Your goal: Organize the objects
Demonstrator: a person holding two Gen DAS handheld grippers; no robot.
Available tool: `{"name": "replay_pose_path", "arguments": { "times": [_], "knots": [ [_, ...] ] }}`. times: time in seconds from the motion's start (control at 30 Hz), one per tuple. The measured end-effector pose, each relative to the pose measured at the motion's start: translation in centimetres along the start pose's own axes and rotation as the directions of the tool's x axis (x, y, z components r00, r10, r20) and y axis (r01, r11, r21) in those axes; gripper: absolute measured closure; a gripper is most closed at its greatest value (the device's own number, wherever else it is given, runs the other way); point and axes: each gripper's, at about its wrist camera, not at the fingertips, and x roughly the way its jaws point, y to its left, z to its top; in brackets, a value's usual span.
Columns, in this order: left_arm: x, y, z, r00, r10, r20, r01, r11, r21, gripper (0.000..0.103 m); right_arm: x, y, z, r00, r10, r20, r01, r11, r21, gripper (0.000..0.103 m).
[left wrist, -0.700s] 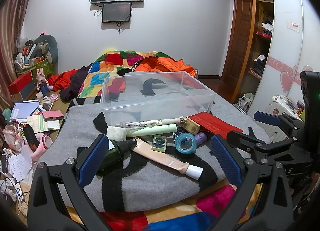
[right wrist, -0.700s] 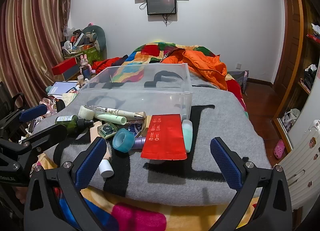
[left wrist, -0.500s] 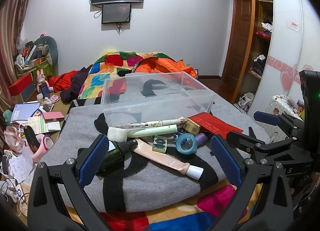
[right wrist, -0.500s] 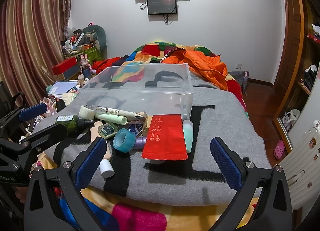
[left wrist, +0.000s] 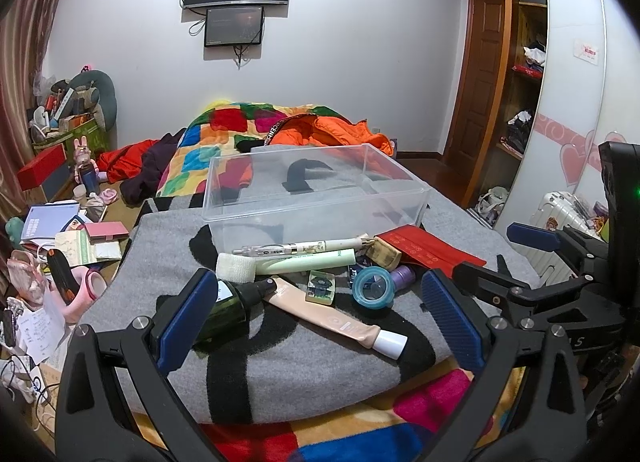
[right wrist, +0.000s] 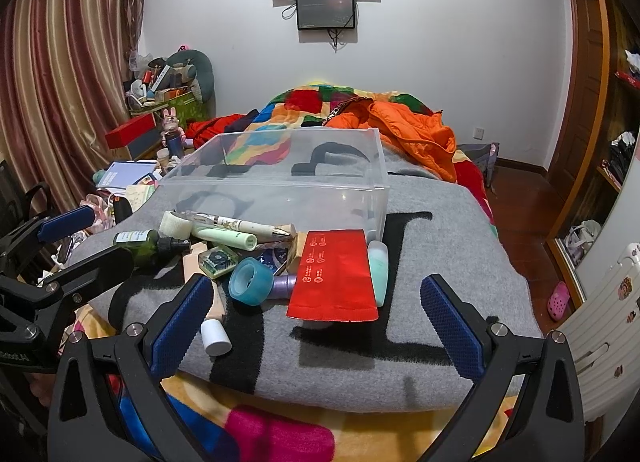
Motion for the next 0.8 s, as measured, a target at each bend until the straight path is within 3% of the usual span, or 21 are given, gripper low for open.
{"name": "replay_pose_path", "arguments": {
  "times": [0.8],
  "knots": [
    [1.3,1.5,-0.4,0.999,0.009,-0.031,-0.010,1.000,-0.026,0.000,0.9,-0.4,0.0,1.000,0.002,-0.014,-0.002,1.000,0.015,0.000]
  ]
}}
